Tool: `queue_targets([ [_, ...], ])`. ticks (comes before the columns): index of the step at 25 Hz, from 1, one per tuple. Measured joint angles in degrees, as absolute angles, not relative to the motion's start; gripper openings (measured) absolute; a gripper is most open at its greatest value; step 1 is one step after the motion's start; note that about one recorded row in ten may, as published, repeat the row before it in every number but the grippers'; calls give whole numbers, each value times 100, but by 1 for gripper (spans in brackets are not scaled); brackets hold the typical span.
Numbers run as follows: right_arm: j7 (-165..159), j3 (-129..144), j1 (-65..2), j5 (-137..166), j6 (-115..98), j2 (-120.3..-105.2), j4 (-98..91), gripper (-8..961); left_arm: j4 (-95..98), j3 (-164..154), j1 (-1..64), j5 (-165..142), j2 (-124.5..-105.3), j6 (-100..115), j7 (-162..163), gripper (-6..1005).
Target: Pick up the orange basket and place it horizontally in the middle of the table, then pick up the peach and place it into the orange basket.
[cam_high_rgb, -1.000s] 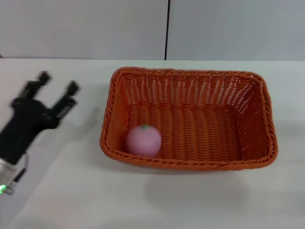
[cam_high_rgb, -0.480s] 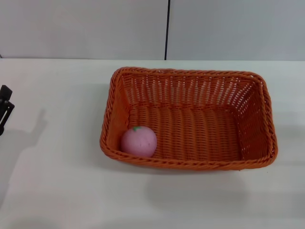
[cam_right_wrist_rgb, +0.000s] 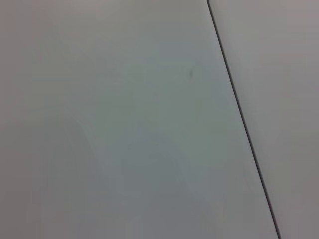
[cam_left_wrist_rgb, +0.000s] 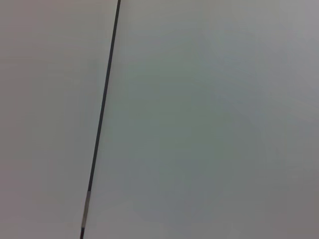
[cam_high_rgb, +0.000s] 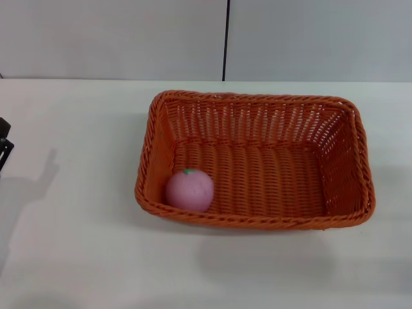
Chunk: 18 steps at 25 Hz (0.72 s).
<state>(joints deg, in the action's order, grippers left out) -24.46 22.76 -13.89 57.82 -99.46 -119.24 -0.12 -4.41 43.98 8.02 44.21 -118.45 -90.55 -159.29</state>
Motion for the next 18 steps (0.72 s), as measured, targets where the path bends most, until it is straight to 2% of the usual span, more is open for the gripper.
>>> queue_targets([
  [18,-2470,2250,-1475,5759,-9695,-11899,131,492,-451,4438,800,4421,-11858,-9008,-15942,832],
])
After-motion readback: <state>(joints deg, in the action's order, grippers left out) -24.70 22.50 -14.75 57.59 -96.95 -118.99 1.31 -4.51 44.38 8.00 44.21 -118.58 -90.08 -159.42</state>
